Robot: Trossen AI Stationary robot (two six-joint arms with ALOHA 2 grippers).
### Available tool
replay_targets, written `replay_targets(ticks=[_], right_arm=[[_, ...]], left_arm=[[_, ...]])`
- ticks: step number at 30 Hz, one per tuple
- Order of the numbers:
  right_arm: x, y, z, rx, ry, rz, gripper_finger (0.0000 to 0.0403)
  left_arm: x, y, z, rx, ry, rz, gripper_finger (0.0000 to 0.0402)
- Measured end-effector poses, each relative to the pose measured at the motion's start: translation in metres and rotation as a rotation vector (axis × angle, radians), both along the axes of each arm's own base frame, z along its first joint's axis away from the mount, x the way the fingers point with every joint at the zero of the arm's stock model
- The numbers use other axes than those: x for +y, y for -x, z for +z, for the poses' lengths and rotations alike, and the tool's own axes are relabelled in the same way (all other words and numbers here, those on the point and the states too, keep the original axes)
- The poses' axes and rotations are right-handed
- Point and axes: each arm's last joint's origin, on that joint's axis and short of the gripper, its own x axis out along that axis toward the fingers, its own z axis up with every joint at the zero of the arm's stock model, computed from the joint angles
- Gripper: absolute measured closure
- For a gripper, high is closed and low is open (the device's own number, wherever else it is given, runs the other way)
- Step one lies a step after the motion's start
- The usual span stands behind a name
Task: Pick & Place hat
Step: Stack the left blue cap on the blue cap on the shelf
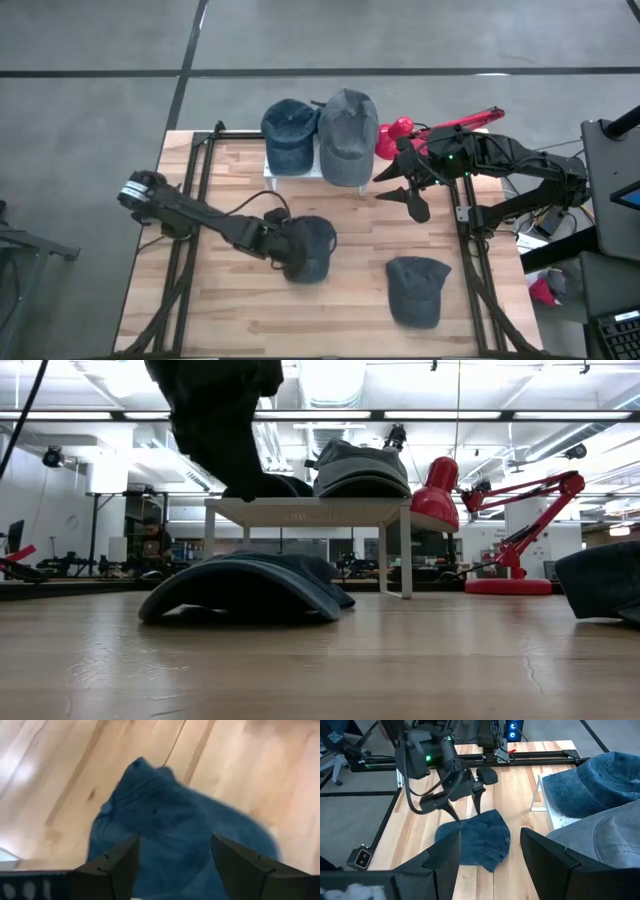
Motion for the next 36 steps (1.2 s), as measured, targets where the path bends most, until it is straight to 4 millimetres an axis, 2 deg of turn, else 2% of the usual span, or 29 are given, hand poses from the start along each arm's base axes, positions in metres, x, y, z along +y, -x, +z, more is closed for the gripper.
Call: replay_targets(ticks=[10, 19, 25, 36], right_arm=[[0.000, 0.000, 0.000, 0.000, -0.001, 0.001, 0.0199], [0.000, 0.000, 0.000, 0.001, -0.002, 0.001, 0.0199], [0.000, 0.000, 0.000, 0.001, 0.002, 0.004, 0.0199], [0.000, 0.000, 0.000, 0.000, 0.006, 0.006, 0.0199]], left_arm=[[0.021, -0.004, -0.002, 0.051, -0.075, -0.019, 0.0156], [0.052, -0.009, -0.005, -0.003, 0.189, 0.290, 0.0156], [0.053, -0.009, -0.007, -0.024, 0.297, 0.420, 0.0156], [0.055, -0.005, -0.021, -0.010, 0.354, 0.566, 0.0156]])
